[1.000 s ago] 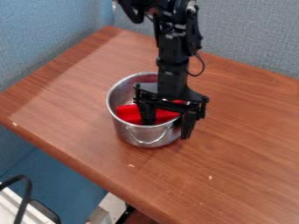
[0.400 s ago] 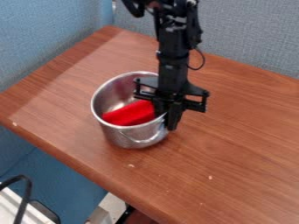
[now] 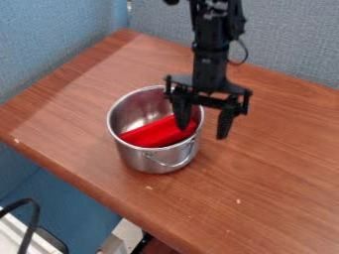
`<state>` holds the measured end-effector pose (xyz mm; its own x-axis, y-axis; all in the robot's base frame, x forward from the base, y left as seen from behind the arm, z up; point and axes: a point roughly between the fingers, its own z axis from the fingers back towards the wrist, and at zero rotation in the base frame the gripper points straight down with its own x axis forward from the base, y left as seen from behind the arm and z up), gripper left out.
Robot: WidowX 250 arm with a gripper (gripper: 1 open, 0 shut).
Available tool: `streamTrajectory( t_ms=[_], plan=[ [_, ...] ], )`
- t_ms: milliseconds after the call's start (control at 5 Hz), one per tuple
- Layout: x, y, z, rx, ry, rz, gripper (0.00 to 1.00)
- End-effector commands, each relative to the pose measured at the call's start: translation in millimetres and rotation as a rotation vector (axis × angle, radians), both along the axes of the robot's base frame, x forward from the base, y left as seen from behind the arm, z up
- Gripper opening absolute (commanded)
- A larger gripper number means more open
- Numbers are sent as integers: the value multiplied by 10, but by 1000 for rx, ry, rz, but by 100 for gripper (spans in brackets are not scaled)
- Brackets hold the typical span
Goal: Put the red object in the metal pot
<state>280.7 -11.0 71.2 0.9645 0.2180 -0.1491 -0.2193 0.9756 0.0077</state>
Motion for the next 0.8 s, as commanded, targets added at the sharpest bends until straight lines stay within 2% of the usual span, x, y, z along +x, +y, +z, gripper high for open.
streamTrajectory(
  t_ms=[0,200,400,600],
  plan=[
    [62,12,471,-20,-113,5,100],
    [38,41,390,-21,-121,-42,0],
    [-12,84,351,-18,-125,-88,0],
    [28,135,307,-19,-134,-104,0]
  ],
)
